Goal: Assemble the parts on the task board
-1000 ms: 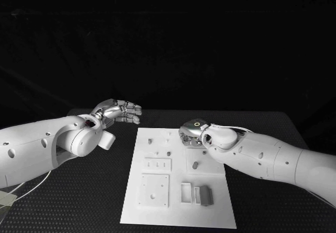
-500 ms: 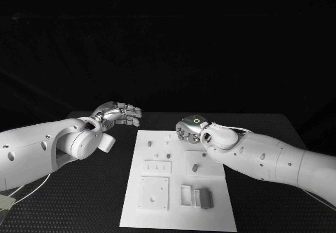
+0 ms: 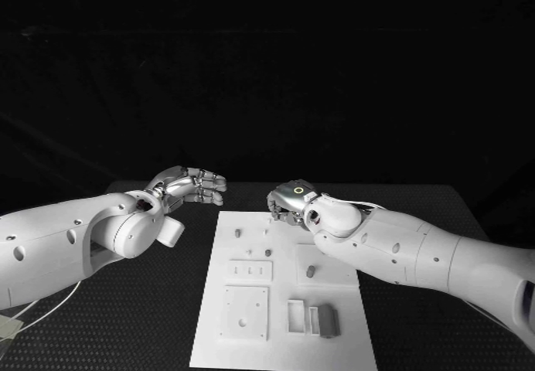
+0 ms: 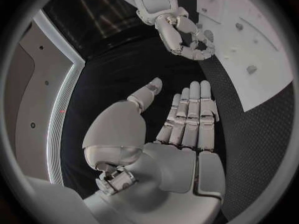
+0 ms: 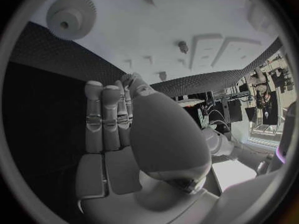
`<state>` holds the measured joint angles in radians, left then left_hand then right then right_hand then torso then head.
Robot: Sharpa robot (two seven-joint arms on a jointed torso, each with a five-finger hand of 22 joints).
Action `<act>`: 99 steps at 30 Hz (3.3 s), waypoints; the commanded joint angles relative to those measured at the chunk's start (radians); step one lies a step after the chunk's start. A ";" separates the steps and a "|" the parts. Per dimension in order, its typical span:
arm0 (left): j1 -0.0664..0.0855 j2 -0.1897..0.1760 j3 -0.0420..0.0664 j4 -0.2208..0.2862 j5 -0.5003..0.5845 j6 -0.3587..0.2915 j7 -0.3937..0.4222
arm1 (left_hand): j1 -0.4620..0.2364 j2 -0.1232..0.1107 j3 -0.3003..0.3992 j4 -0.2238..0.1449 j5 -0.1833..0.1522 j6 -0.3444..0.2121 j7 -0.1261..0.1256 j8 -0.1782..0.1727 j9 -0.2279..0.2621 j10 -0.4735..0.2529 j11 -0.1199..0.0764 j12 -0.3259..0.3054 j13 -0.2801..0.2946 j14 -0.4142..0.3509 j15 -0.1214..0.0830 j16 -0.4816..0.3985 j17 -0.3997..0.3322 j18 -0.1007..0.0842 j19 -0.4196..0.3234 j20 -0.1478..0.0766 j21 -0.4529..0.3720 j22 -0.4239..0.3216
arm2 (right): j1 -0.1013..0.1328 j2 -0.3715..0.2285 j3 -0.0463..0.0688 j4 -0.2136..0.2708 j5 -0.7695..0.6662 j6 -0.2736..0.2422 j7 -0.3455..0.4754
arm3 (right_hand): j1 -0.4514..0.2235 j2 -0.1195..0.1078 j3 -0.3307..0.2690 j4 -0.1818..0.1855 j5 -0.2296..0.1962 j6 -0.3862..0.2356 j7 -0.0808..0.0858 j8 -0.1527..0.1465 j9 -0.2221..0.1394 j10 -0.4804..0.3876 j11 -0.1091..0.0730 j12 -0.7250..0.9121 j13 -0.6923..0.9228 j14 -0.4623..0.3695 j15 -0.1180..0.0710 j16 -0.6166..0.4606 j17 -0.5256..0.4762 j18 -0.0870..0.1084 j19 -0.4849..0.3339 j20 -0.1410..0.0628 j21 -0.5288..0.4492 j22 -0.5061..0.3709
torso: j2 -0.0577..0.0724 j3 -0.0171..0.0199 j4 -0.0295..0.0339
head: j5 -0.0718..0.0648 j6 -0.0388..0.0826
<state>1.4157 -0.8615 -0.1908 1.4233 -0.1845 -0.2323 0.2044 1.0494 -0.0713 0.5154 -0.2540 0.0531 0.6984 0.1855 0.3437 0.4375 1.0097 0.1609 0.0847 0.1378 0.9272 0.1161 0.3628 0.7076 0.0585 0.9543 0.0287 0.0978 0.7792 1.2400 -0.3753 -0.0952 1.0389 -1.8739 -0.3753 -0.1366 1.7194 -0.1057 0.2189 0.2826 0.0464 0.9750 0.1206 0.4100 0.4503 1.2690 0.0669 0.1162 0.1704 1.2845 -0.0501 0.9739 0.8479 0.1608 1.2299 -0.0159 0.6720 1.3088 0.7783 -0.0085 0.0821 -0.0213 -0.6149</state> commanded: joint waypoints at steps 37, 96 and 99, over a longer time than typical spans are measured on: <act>0.013 0.032 0.002 -0.006 0.002 0.006 0.010 | -0.010 -0.005 -0.003 0.008 -0.004 -0.012 0.015 -0.005 -0.001 -0.004 0.011 -0.012 -0.004 0.001 0.008 -0.013 0.008 -0.008 0.000 -0.005 -0.010 0.000 | -0.004 0.062 -0.004 -0.111 -0.045 0.070 -0.015 | 0.006 0.004 0.020 -0.008 0.002 0.008 0.000 -0.012 0.010 0.017 -0.011 -0.010 0.028 0.000 -0.006 0.010 0.006 0.101 -0.001 -0.007 0.014 0.023 | 0.016 -0.0091 0.0241 | -0.008 -0.010; 0.013 0.043 0.002 -0.020 0.003 0.000 0.004 | -0.008 -0.009 -0.004 0.011 -0.004 -0.017 0.023 -0.006 0.000 -0.009 0.017 -0.016 -0.007 -0.009 0.013 -0.027 0.016 -0.008 -0.009 0.000 -0.021 0.001 | -0.012 0.075 -0.016 -0.101 -0.026 0.113 -0.013 | 0.000 0.005 0.025 -0.010 0.002 0.009 0.001 -0.018 0.012 0.018 -0.010 -0.016 0.030 -0.005 -0.005 0.013 0.010 0.101 -0.007 -0.006 0.023 0.023 | 0.017 -0.0099 0.0218 | -0.004 -0.014; 0.013 0.043 0.002 -0.020 0.003 0.001 0.003 | -0.008 -0.009 -0.004 0.012 -0.004 -0.017 0.023 -0.006 0.000 -0.009 0.017 -0.016 -0.007 -0.009 0.013 -0.027 0.016 -0.008 -0.009 0.000 -0.021 0.001 | -0.012 0.076 -0.017 -0.101 -0.026 0.114 -0.014 | 0.000 0.005 0.025 -0.011 0.002 0.008 0.001 -0.019 0.012 0.017 -0.010 -0.016 0.030 -0.005 -0.005 0.013 0.011 0.101 -0.007 -0.006 0.023 0.023 | 0.017 -0.0102 0.0219 | -0.004 -0.013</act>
<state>1.4264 -0.8198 -0.1894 1.4016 -0.1842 -0.2326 0.2018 1.0458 -0.0748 0.5093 -0.2485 0.0531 0.6877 0.1891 0.3437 0.4379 1.0003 0.1731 0.0726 0.1322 0.9201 0.1232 0.3399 0.7220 0.0461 0.9543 0.0287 0.0821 0.7792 1.2389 -0.3014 -0.1050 0.9383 -1.8980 -0.3149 -0.1542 1.7191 -0.1059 0.2391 0.2729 0.0434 0.9761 0.1220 0.3854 0.4614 1.2708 0.0660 0.0947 0.1996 1.2828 -0.0481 0.9817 0.8567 0.1609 1.2266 -0.0179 0.6914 1.3088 0.7953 -0.0184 0.1044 -0.0244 -0.6284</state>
